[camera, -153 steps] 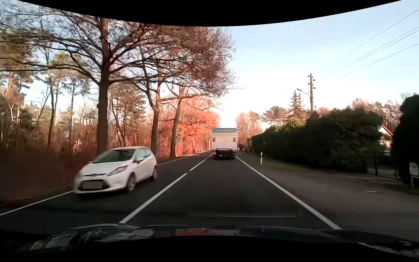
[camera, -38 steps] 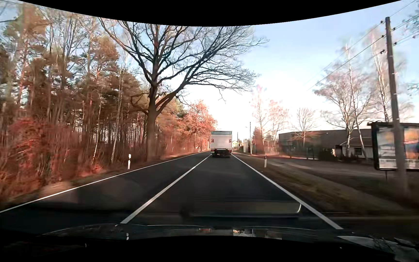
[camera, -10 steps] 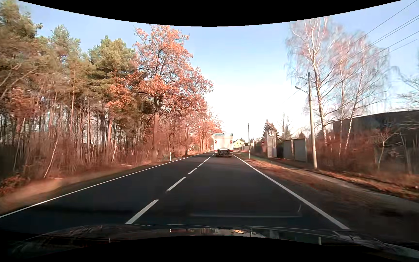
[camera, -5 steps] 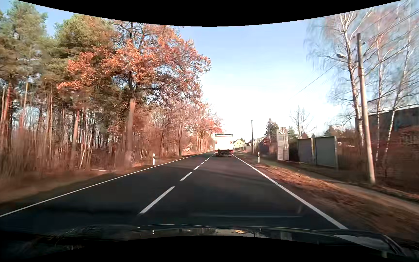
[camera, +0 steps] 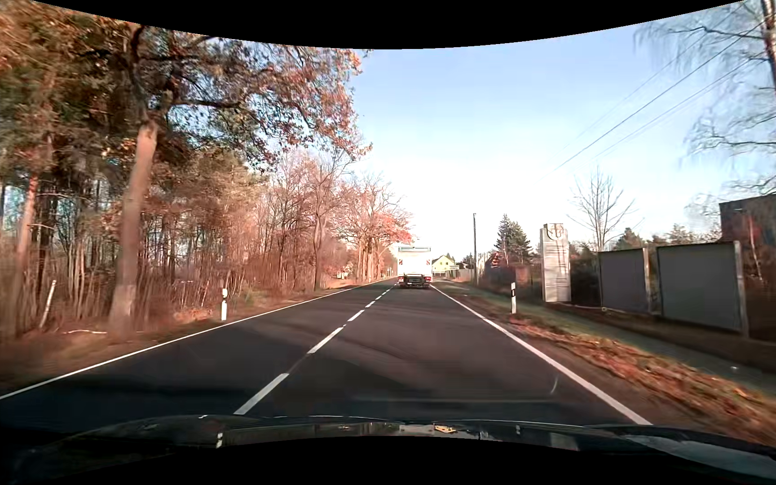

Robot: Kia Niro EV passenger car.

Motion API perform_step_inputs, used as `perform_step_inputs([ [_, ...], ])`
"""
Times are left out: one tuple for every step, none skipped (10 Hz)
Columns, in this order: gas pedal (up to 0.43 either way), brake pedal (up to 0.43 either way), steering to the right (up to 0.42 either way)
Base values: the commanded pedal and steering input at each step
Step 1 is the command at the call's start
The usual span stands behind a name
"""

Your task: Follow the waypoints while adhering to traffic rules and regulations

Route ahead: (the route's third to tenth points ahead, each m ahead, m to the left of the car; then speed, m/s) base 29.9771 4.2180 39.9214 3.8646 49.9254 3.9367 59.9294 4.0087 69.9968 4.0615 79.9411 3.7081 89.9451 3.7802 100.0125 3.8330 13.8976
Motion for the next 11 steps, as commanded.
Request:
perform_step_inputs([
  [0.130,0.000,0.001],
  [0.130,0.000,0.001],
  [0.130,0.000,0.001],
  [0.130,0.000,0.001],
  [0.130,0.000,0.001],
  [0.130,0.000,0.001],
  [0.130,0.000,0.000],
  [0.130,0.000,0.001],
  [0.130,0.000,0.000],
  [0.130,0.000,0.000],
  [0.130,0.000,0.000],
])
